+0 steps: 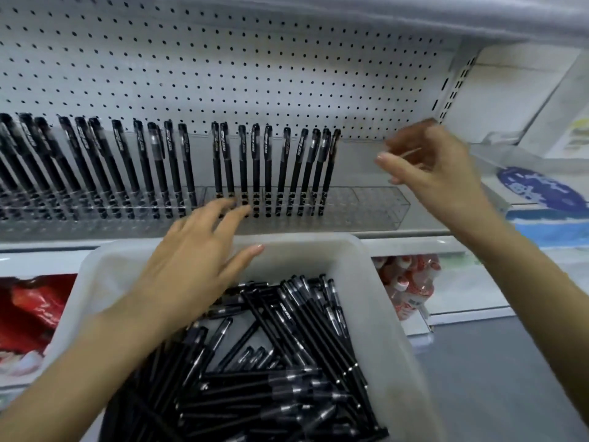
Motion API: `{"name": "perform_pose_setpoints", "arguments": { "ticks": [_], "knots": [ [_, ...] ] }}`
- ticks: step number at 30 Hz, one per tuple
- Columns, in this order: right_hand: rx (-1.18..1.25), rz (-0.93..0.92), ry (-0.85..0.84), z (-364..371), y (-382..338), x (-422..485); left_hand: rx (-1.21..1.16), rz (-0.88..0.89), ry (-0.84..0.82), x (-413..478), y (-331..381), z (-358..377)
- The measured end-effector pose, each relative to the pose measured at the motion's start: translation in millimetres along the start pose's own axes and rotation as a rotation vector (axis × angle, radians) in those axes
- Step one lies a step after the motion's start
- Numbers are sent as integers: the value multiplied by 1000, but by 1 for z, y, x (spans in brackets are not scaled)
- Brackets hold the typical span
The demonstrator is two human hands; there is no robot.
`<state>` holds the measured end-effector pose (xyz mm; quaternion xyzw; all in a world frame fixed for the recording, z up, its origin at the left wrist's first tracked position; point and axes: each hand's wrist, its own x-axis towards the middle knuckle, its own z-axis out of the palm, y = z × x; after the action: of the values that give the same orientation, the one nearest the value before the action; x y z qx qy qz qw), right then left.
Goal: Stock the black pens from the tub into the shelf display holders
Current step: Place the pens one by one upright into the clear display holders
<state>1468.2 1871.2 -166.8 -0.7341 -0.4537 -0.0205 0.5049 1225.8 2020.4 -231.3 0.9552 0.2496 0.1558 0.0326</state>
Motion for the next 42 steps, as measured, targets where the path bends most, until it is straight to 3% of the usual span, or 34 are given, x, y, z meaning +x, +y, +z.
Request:
{"name": "perform_pose_setpoints", "arguments": {
  "ticks": [3, 7, 16, 25, 31, 36, 42],
  "knots": [
    [67, 78, -222, 16, -15, -53, 2, -19, -4, -9, -6, 4],
    [-150, 253, -481, 53, -7, -103, -16, -66, 1, -18, -10, 12],
    [-390, 333, -503, 105, 18, -107, 24, -44, 20, -26, -20, 23],
    [-331, 406, -596, 112, 27, -110, 23, -53, 27, -24, -15, 23],
    [-147, 487, -580, 113, 30, -104, 26, -55, 20, -23, -14, 23],
    [140, 549, -546, 100, 16, -103, 17, -68, 19, -25, -16, 20],
    [327, 474, -512, 77, -8, -94, -56, -82, 23, -24, -12, 9]
  ]
}}
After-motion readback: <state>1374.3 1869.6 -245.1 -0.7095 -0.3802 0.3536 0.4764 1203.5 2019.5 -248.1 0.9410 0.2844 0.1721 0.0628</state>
